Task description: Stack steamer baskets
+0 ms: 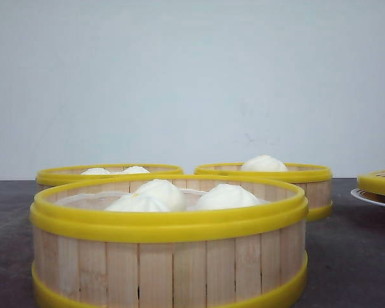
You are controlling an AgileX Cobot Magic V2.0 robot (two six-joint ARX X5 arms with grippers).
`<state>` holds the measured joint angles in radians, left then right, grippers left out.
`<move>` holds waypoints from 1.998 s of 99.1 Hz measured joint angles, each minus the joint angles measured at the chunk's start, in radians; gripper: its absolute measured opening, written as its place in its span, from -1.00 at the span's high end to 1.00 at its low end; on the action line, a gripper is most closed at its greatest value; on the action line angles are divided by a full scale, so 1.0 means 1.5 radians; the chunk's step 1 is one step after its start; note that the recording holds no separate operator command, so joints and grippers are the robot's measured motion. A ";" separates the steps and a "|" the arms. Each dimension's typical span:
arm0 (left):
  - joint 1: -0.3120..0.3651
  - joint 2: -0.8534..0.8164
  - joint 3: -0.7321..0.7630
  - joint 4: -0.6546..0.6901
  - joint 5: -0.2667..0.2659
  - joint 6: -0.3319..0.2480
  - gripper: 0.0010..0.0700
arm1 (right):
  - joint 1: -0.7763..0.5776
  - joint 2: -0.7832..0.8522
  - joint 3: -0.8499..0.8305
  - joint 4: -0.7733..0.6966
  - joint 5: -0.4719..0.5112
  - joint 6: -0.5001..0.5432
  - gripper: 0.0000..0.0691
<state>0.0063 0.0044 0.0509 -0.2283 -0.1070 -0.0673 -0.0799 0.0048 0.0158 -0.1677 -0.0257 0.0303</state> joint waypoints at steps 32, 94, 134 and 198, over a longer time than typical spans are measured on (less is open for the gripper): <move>0.000 0.000 0.000 0.000 0.000 0.000 0.94 | 0.000 0.000 0.000 0.000 0.000 0.000 0.97; 0.000 0.000 0.000 0.000 0.000 0.000 0.94 | 0.000 0.000 0.000 0.000 0.000 0.000 0.97; 0.000 0.000 -0.008 0.027 0.000 -0.003 0.94 | 0.000 0.000 0.000 0.000 -0.001 0.013 0.97; 0.000 0.002 0.005 0.013 0.022 -0.175 0.96 | 0.000 0.010 0.031 0.010 -0.001 0.262 0.97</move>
<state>0.0063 0.0071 0.0586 -0.2081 -0.0734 -0.3305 -0.0799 0.0196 0.0620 -0.1524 -0.0265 0.4240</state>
